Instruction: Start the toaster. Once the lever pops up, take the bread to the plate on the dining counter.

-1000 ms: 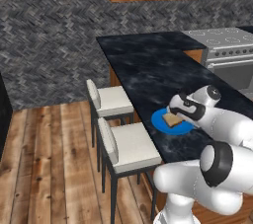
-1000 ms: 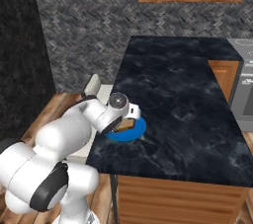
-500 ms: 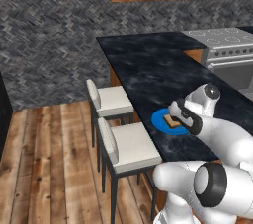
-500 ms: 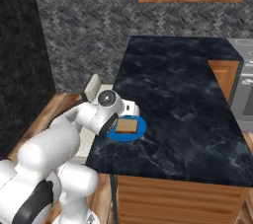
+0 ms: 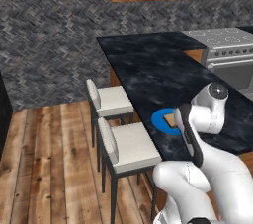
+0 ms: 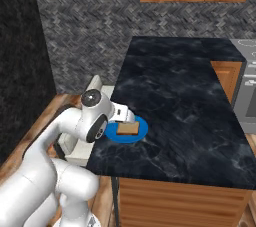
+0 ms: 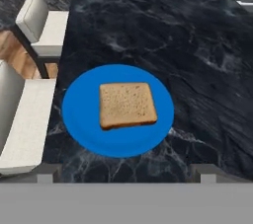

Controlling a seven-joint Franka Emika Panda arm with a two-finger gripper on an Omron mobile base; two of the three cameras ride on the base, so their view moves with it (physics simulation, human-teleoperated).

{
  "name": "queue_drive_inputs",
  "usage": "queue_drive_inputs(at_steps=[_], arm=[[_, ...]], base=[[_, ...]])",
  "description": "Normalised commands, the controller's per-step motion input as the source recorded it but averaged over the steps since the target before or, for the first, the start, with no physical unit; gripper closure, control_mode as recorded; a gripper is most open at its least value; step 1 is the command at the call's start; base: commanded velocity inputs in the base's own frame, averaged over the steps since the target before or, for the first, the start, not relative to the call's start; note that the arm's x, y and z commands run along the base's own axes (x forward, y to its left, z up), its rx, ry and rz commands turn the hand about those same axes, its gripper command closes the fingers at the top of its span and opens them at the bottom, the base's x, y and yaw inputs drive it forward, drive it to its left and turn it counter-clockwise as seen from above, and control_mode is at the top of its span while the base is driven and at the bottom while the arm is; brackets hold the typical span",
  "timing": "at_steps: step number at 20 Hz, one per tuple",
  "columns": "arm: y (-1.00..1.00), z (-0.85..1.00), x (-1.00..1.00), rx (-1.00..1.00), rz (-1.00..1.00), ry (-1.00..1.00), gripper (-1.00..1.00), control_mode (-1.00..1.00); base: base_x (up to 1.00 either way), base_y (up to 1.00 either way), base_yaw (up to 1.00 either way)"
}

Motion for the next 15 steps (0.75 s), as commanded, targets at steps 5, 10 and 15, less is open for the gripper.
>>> queue_drive_inputs(at_steps=[5,10,15], arm=[[0.00,0.41,-0.81,-0.01,-0.03,0.07,-1.00,-1.00],[0.00,0.51,-0.81,-0.01,-0.02,0.04,-1.00,-1.00],[0.00,0.52,-0.82,0.00,0.00,0.01,-1.00,-1.00]], base=[[0.00,0.00,0.00],[0.00,0.00,0.00],[0.00,0.00,0.00]])
